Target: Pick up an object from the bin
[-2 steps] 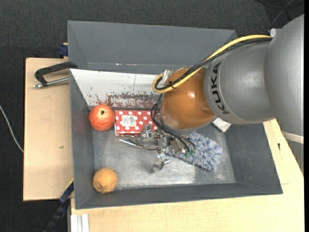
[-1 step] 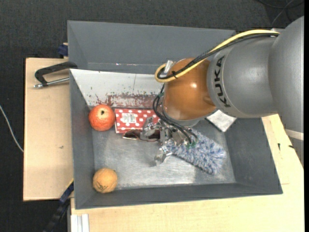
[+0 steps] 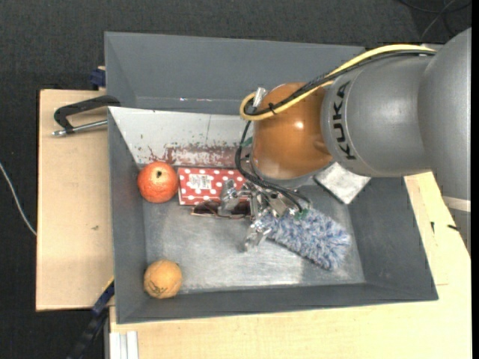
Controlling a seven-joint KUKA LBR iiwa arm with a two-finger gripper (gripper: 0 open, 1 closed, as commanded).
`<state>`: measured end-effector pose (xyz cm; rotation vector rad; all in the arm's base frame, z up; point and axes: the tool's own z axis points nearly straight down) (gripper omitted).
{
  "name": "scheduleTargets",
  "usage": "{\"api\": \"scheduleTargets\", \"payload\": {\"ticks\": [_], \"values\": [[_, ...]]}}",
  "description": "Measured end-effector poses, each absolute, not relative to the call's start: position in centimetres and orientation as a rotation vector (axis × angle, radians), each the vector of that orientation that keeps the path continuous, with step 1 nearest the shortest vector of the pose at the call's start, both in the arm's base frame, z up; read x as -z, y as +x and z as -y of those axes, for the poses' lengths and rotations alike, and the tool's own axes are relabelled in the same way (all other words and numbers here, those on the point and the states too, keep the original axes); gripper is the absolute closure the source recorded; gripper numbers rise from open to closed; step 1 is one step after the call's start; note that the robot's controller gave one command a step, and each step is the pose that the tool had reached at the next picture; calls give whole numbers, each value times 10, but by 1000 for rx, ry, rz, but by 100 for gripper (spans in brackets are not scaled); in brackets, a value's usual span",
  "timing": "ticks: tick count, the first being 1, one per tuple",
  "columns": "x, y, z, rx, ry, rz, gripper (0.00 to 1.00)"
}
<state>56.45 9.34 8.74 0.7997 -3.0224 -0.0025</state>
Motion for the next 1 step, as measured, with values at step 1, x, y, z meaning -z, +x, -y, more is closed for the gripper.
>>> {"api": "scheduleTargets", "payload": {"ticks": [1], "values": [[-100,576,-65,13,794,3017,0]]}}
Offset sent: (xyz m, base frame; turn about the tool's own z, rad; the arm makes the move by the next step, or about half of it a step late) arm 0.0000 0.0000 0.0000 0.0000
